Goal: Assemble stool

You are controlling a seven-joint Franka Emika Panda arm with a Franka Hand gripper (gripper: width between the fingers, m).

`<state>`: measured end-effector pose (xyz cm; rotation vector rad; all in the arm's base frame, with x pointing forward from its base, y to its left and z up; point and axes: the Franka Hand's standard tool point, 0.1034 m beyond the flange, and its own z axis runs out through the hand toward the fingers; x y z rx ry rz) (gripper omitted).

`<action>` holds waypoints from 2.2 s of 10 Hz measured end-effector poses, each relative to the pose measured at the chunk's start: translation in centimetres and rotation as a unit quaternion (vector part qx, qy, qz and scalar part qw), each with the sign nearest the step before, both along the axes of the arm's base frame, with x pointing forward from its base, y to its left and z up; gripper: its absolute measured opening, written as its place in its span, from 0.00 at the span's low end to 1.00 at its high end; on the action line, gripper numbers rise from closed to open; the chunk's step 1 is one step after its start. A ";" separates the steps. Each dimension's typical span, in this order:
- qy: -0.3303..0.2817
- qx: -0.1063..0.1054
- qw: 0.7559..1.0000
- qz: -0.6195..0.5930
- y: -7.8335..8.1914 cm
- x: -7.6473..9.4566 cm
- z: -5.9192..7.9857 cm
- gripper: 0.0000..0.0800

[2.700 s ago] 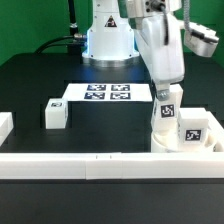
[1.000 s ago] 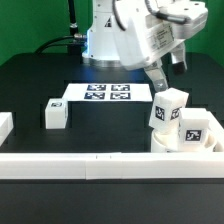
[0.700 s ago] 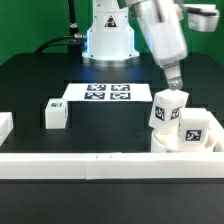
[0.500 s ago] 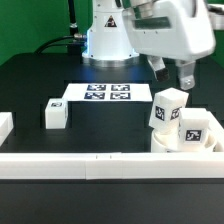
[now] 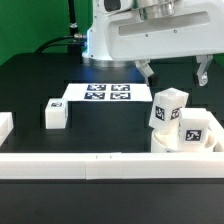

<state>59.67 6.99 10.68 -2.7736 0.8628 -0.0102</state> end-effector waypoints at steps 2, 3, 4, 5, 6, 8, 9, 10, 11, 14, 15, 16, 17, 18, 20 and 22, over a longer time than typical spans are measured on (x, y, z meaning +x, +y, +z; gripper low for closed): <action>-0.042 -0.035 0.980 0.189 -0.7 0.1 -0.1 0.81; -0.057 -0.053 0.959 0.271 -0.8 0.0 -0.4 0.81; -0.065 -0.067 0.930 0.355 -0.8 -0.1 -0.9 0.81; -0.071 -0.081 0.896 0.431 -0.9 0.2 -1.2 0.81; -0.074 -0.092 0.870 0.479 -1.0 0.5 -1.2 0.81; -0.080 -0.103 0.821 0.555 -1.6 0.6 -1.1 0.81; -0.075 -0.101 0.806 0.579 -1.8 0.5 -1.2 0.81; -0.068 -0.098 0.802 0.585 -2.0 0.5 -1.1 0.81; -0.068 -0.098 0.801 0.586 -1.7 0.8 -1.2 0.81; -0.060 -0.093 0.825 0.555 -0.9 0.4 -1.8 0.81; -0.059 -0.093 0.828 0.550 -0.8 0.4 -1.9 0.81; -0.059 -0.093 0.830 0.547 -0.8 0.4 -1.9 0.81; -0.059 -0.094 0.830 0.547 -0.9 0.4 -1.8 0.81; -0.059 -0.095 0.833 0.542 -0.9 0.4 -1.8 0.69; -0.057 -0.095 0.840 0.531 -1.0 0.5 -1.8 0.46; -0.049 -0.094 0.873 0.476 -1.0 0.5 -1.8 0.42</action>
Offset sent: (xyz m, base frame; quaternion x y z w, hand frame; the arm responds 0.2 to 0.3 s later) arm 0.0028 0.0124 -0.0129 -0.0043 0.0022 -0.3974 0.9176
